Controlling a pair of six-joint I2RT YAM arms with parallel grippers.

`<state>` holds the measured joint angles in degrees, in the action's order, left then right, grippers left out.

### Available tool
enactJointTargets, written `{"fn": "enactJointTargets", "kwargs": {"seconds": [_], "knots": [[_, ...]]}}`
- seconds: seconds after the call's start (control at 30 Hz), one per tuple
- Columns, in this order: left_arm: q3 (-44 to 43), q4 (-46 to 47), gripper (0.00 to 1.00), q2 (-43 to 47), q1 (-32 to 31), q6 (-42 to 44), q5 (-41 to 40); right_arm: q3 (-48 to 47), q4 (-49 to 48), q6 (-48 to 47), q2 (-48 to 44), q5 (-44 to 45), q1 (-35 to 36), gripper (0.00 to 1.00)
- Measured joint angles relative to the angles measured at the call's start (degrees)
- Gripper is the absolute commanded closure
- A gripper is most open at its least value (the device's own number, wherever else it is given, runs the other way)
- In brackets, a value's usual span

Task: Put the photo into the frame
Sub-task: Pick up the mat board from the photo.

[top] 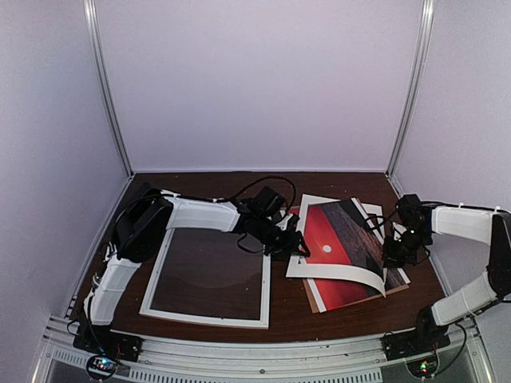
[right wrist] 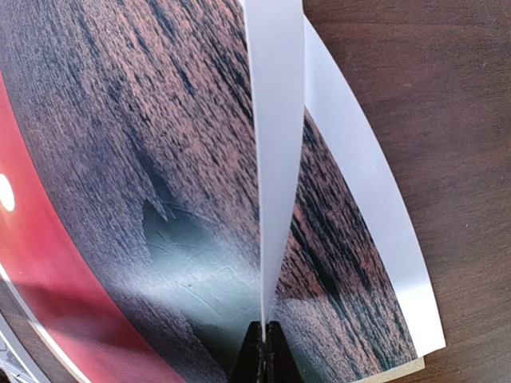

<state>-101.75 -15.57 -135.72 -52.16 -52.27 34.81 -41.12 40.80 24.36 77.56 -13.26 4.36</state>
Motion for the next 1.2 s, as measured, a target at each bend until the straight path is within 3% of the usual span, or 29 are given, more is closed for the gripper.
{"fn": "enactJointTargets", "kwargs": {"seconds": [0.43,0.87,1.2], "knots": [[3.0,7.7,0.75,-0.3,0.8,-3.6,2.7,0.0,-0.1,-0.1,0.2,-0.2,0.0,1.0],[2.6,8.1,0.92,-0.2,1.5,-3.3,2.6,-0.3,-0.1,-0.5,1.8,0.1,0.0,0.98],[-3.3,5.2,1.0,-0.7,1.9,-0.8,0.9,-3.8,-0.3,-0.7,5.6,3.2,0.0,0.97]]}}
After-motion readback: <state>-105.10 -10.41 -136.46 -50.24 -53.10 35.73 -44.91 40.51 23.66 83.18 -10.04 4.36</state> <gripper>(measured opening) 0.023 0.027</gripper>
